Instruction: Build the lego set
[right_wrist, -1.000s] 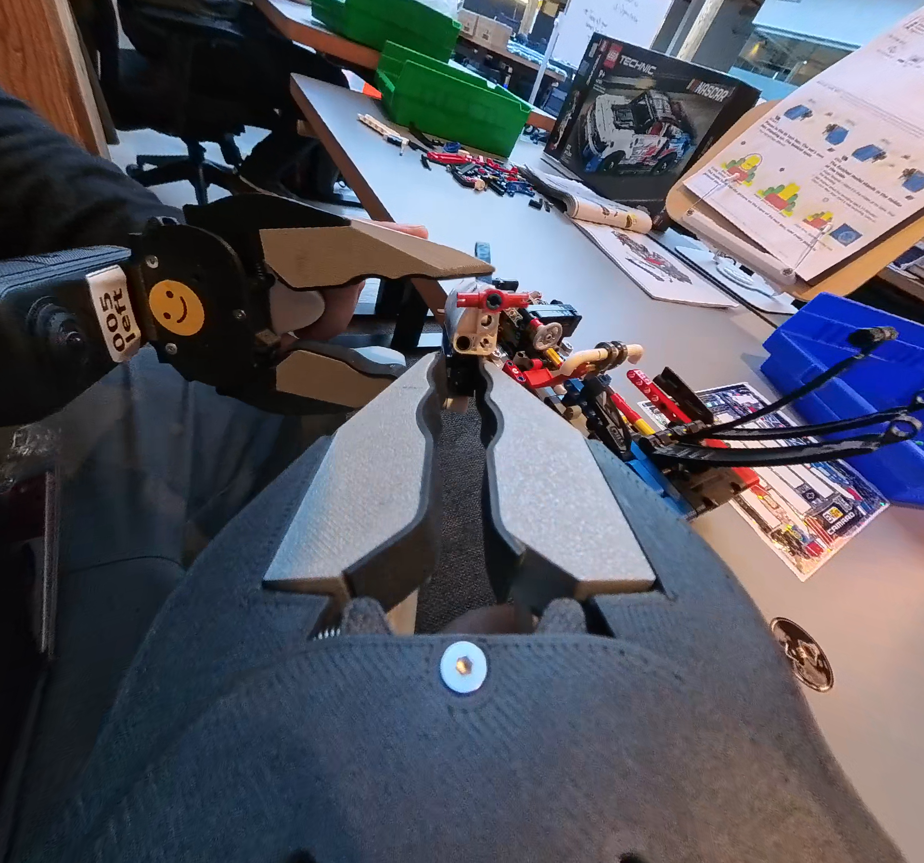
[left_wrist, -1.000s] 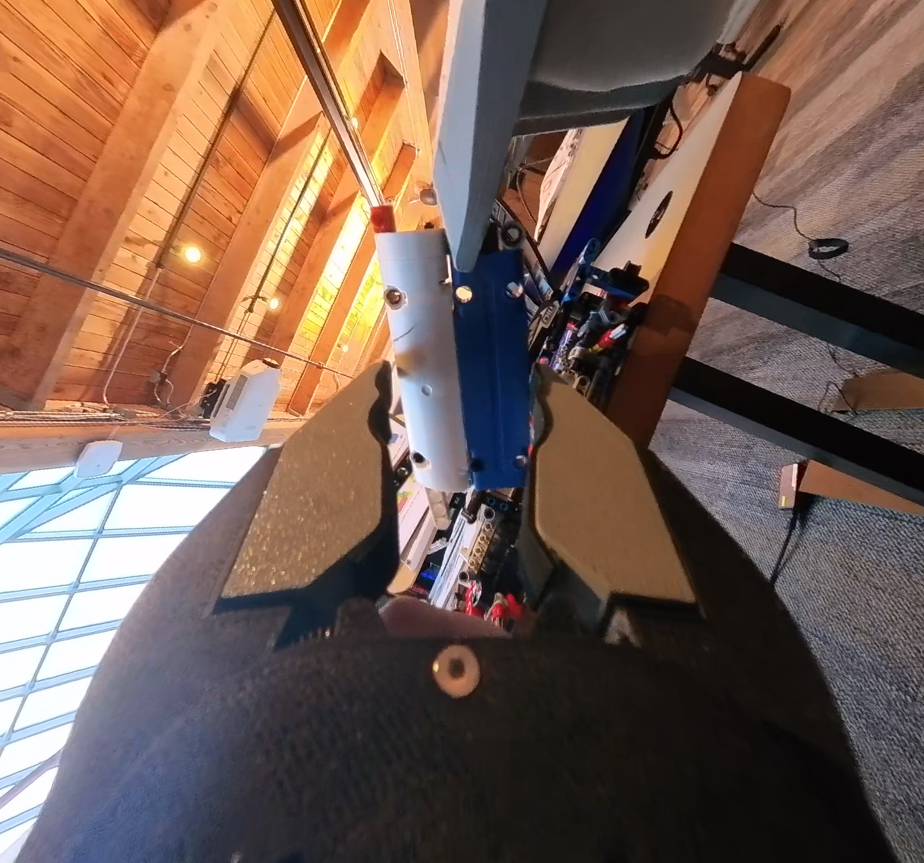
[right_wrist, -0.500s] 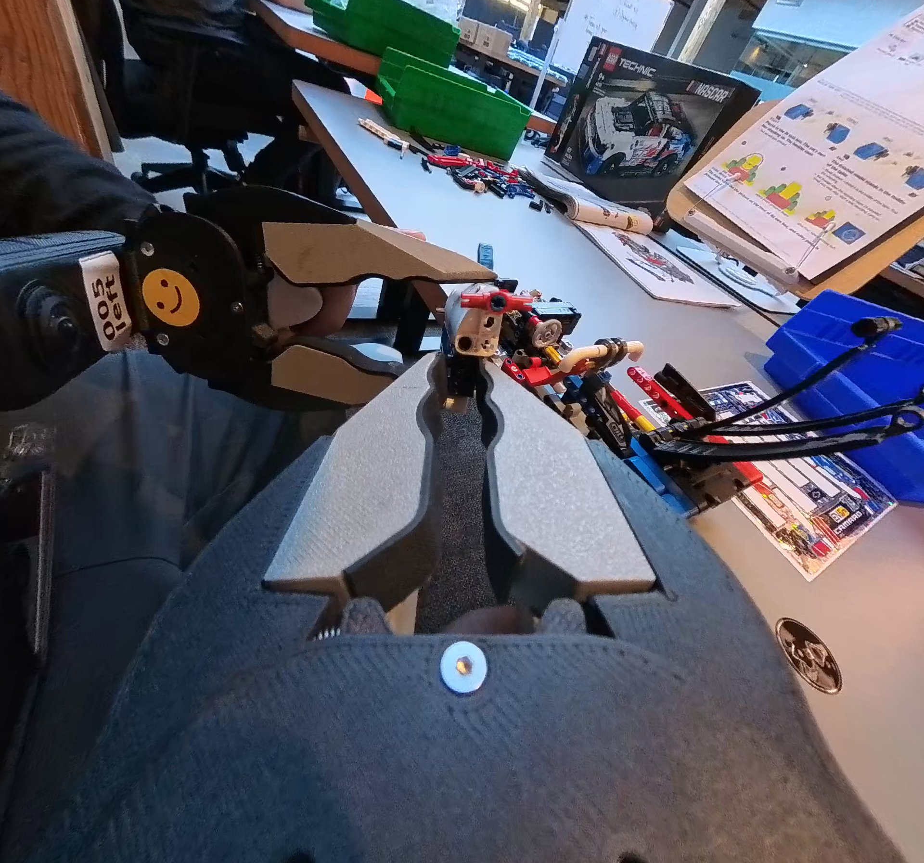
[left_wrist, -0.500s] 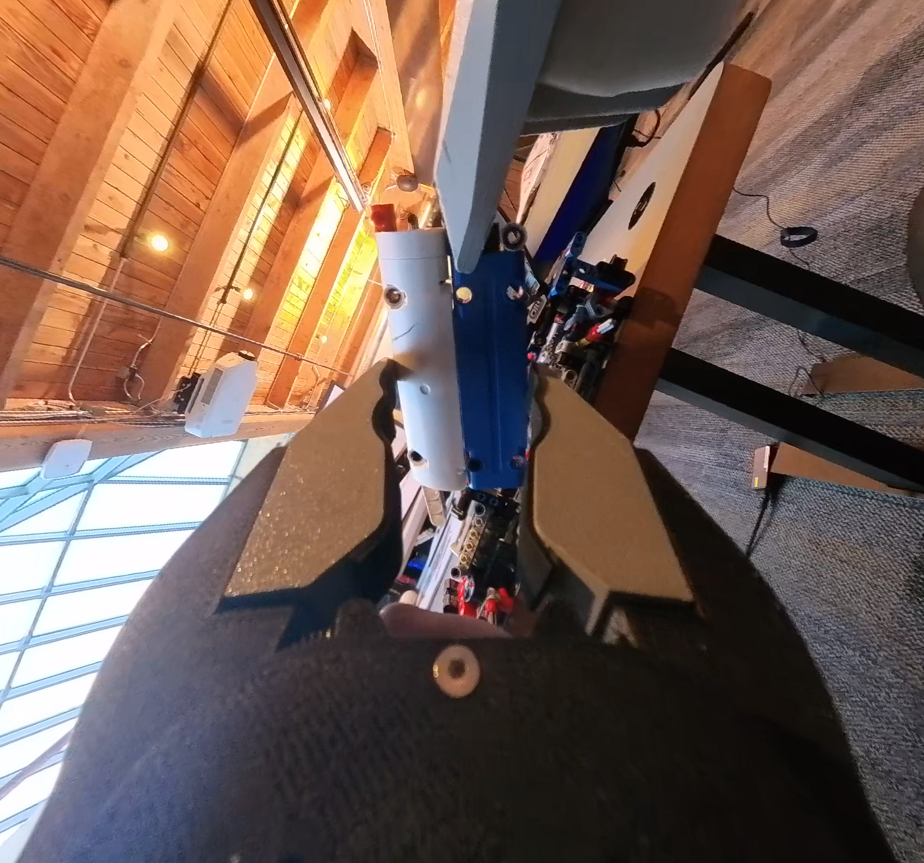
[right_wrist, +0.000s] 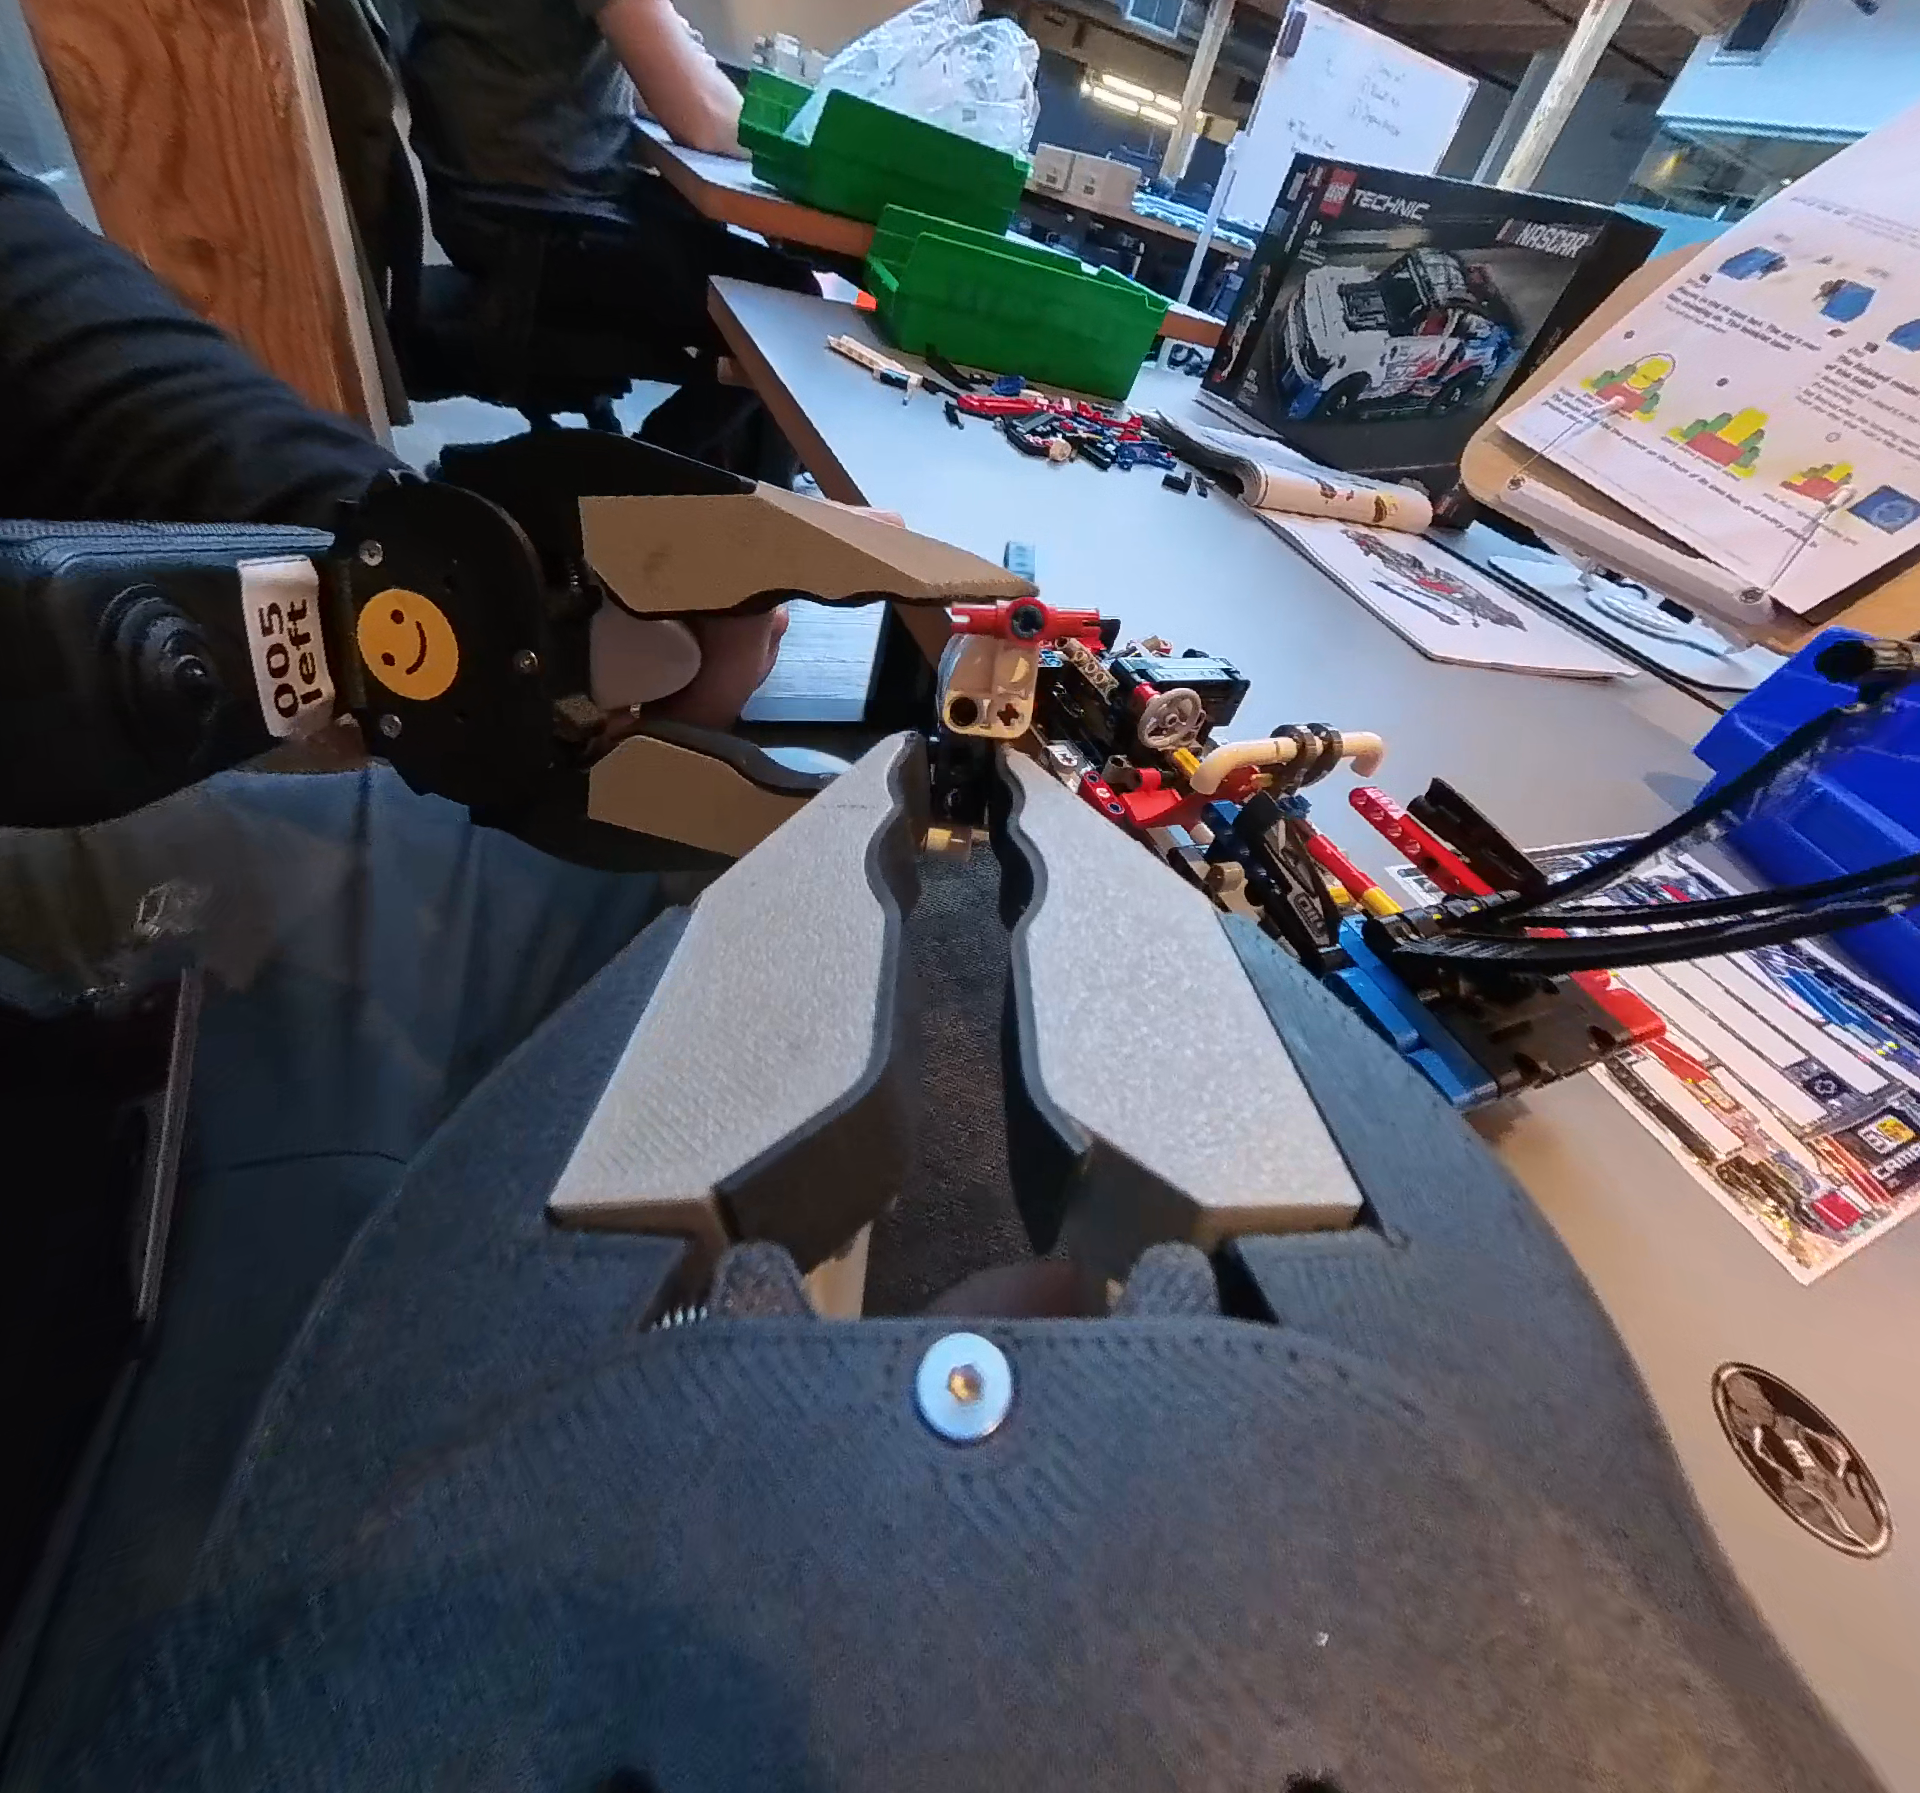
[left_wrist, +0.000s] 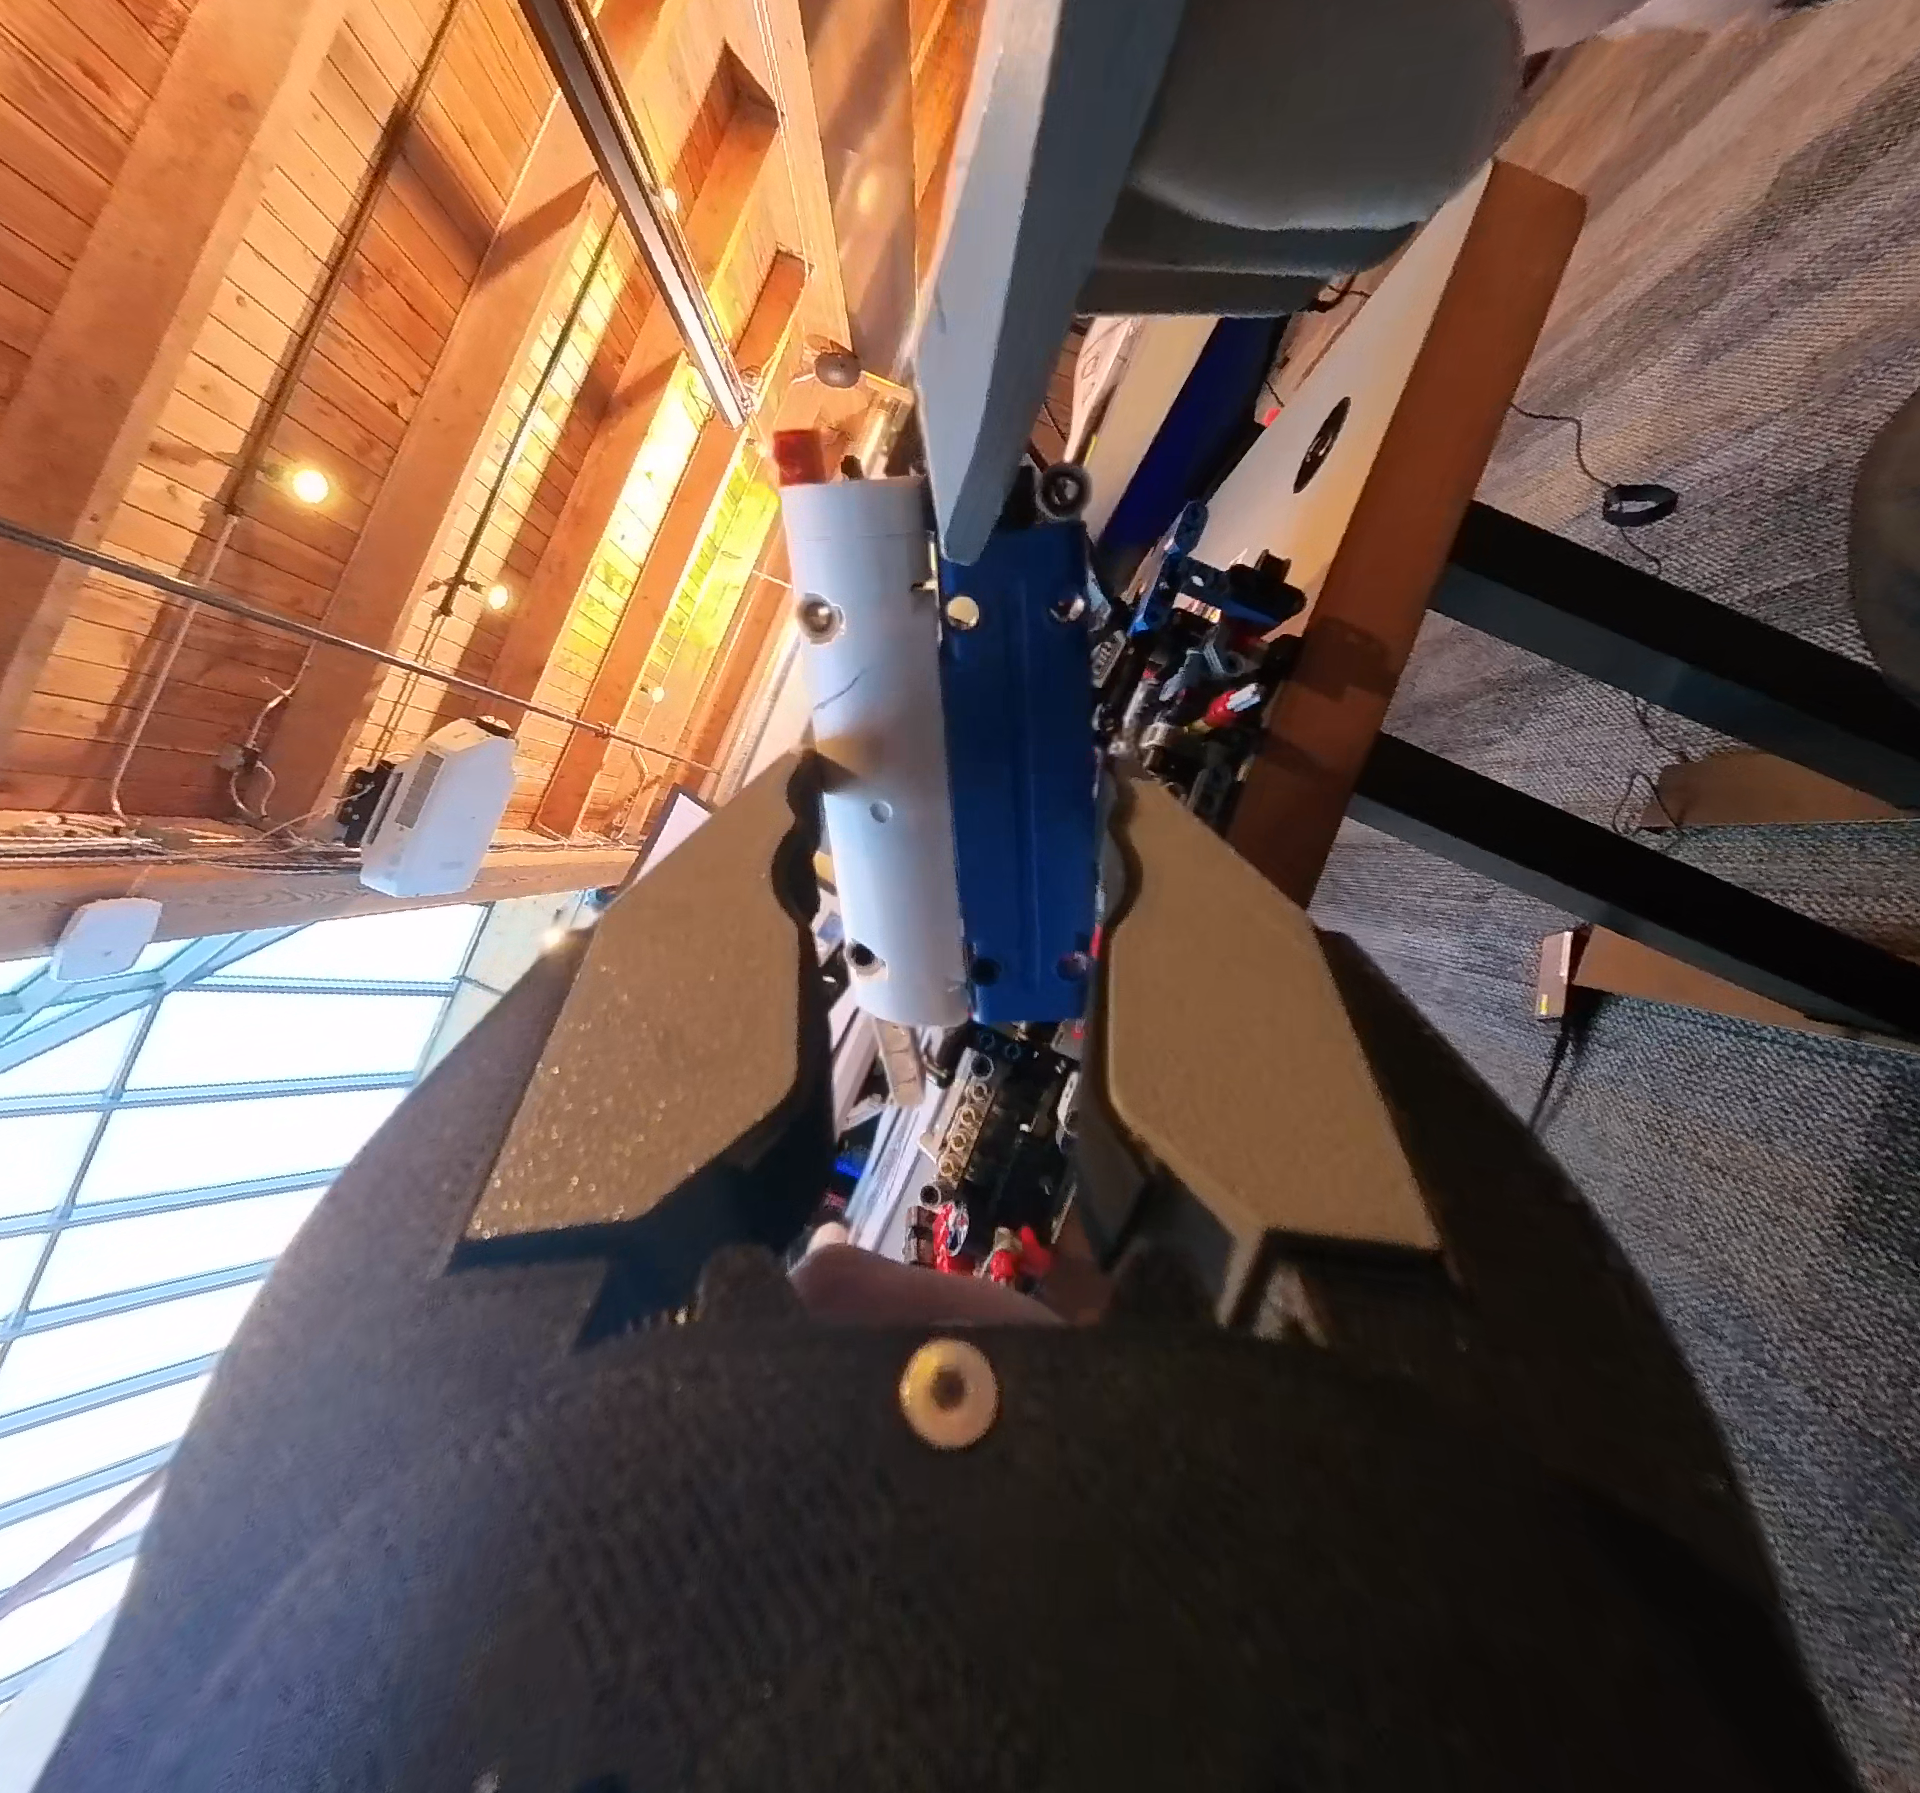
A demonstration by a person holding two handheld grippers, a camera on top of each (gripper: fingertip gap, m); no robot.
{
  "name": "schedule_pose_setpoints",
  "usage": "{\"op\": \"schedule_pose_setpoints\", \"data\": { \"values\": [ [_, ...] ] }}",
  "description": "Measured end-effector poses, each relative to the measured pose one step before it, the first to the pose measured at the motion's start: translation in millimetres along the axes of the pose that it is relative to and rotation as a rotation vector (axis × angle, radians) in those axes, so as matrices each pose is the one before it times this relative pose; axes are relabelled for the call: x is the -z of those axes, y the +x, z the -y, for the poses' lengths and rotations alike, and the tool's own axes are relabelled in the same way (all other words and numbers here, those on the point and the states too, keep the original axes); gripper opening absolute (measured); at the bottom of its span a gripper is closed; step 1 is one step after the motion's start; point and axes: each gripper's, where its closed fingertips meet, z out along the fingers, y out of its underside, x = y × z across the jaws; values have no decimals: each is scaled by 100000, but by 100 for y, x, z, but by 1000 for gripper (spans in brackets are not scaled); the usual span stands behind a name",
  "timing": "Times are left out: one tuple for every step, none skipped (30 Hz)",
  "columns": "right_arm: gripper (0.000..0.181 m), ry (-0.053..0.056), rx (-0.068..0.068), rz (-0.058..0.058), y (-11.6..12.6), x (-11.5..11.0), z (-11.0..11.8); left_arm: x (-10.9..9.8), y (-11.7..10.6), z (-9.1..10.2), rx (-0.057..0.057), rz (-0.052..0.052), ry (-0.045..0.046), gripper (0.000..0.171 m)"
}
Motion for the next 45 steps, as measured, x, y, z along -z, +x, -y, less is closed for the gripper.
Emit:
{"op": "schedule_pose_setpoints", "data": {
  "values": [
    [9,140,-268,33,11,-12,-9,-15,23,-15,403,-208,-170,50],
    [9,90,-178,-66,26,-16,7,-8,-21,-7,154,100,-81,50],
    [9,0,-68,-61,4,-10,1,-16,-19,-12,193,-18,-154,50],
    [9,39,11,-67,20,-13,4,-9,-15,10,344,-78,14,50],
    [9,33,16,-63,12,9,13,-16,10,11,190,-168,17,50],
    [9,23,-9,-42,22,7,-12,-16,6,1,-106,-26,-95,50],
    [9,-8,-236,77,21,1,-12,1,41,37,-120,-217,81,50],
    [9,74,-308,207,-12,5,0,-4,35,47,4,-178,125,50],
    [10,-88,-100,110,5,-4,-28,6,22,88,-109,-11,220,50],
    [10,-195,83,-70,15,-27,-33,22,10,156,-368,-36,508,50],
    [10,9,162,-76,-21,-13,-8,1,17,150,-371,84,337,50],
    [10,27,169,-94,-2,-1,20,-18,-1,76,190,21,-10,50],
    [10,24,105,-105,5,-1,18,-12,-16,41,680,-62,-122,50],
    [10,5,-77,-16,7,0,-2,-24,22,-11,305,-220,-193,50],
    [9,144,-127,90,7,10,11,-7,-37,19,-260,161,73,50],
    [9,75,-124,162,-3,15,2,18,-29,13,-503,230,94,49],
    [9,-9,-106,146,-20,0,-13,10,6,-7,-332,-24,-136,50],
    [10,106,-124,150,-17,-10,-19,11,-3,-9,-313,51,-148,49],
    [10,113,-125,193,-11,-9,-10,3,2,-7,-482,158,-114,50],
    [10,-37,-56,154,19,1,-36,-17,36,-17,-247,27,-93,50],
    [10,-76,-152,141,22,-7,-52,-16,58,-32,105,-272,-158,50],
    [9,202,-362,220,7,5,-8,-9,27,5,462,-148,122,50],
    [10,280,-424,216,7,12,21,9,-6,27,557,-47,252,50],
    [9,17,-303,85,20,2,11,-1,0,6,492,-169,102,49],
    [9,-7,-54,-6,-10,-19,13,-10,-15,7,376,-86,62,50],
    [9,-13,131,73,-41,-21,-1,15,-17,29,-3,71,225,50],
    [10,-39,233,122,-58,-19,9,12,5,53,-118,66,253,50],
    [9,-91,186,23,-40,-16,-10,15,19,20,133,10,68,50],
    [9,-64,53,35,-29,-16,-1,8,22,0,330,-28,49,50],
    [10,-50,-37,2,-2,-6,-6,9,20,-3,213,-71,31,50],
    [9,-14,-35,-58,15,1,-4,6,-1,10,54,30,56,50],
    [9,25,-44,-47,6,-1,13,-2,-12,-2,92,39,25,50],
    [9,66,-49,-3,8,7,16,-3,-28,-5,96,66,46,50],
    [9,84,-12,25,-5,4,11,6,-29,-2,6,148,101,50],
    [9,2,-44,31,2,0,-2,7,-11,-4,3,86,110,50],
    [9,-72,-25,14,-5,-6,-19,5,17,-22,18,-34,23,50],
    [9,-75,-39,43,-12,-7,-29,6,21,-11,-47,-45,-31,50],
    [9,-70,-113,31,-12,-5,-9,-3,21,-9,-77,-25,-64,50],
    [9,-15,-29,3,-5,0,-12,1,1,-1,-71,20,15,50],
    [10,30,64,2,-6,8,5,13,-16,11,-11,66,109,50],
    [9,-4,30,8,-9,0,2,0,3,-6,-77,46,75,50],
    [10,-71,-88,17,2,-5,-11,0,19,-20,-147,-71,-80,50],
    [10,0,-131,35,4,-10,-13,3,4,-5,-77,-3,-10,50],
    [10,11,-69,23,2,0,0,6,5,-18,-40,52,-11,50],
    [10,-36,-3,5,-9,3,7,-10,7,-22,-73,-6,-104,50]
  ]
}}
